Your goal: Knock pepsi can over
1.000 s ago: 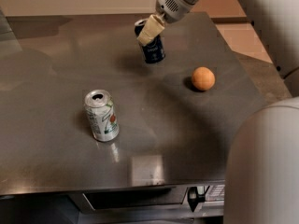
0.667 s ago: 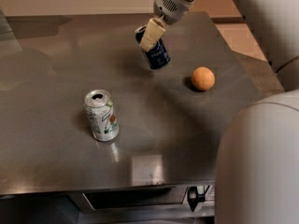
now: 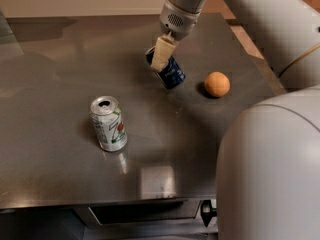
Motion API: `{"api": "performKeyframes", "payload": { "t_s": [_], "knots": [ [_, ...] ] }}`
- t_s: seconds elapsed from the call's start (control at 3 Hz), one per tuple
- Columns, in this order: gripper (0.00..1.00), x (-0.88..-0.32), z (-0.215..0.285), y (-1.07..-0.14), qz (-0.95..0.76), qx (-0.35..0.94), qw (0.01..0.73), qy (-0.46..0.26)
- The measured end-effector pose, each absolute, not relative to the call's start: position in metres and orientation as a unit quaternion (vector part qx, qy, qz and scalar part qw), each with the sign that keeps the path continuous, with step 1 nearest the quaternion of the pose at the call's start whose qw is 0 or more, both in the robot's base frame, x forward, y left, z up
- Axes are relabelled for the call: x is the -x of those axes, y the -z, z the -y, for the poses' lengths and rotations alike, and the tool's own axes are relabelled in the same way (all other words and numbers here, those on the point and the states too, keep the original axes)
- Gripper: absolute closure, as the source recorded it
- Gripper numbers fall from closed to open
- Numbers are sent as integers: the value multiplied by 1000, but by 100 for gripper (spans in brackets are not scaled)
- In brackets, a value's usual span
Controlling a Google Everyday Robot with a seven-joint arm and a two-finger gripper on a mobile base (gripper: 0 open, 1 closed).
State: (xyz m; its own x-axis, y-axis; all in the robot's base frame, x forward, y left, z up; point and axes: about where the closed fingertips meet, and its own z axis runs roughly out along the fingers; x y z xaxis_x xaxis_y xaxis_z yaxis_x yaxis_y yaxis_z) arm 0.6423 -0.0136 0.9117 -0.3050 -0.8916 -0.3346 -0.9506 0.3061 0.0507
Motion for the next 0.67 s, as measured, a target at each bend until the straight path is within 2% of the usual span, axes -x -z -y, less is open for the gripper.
{"api": "performKeyframes", "payload": {
  "t_s": [0.67],
  "knots": [
    [36,-638,2,-889,-792,593,87,-117]
  ]
}}
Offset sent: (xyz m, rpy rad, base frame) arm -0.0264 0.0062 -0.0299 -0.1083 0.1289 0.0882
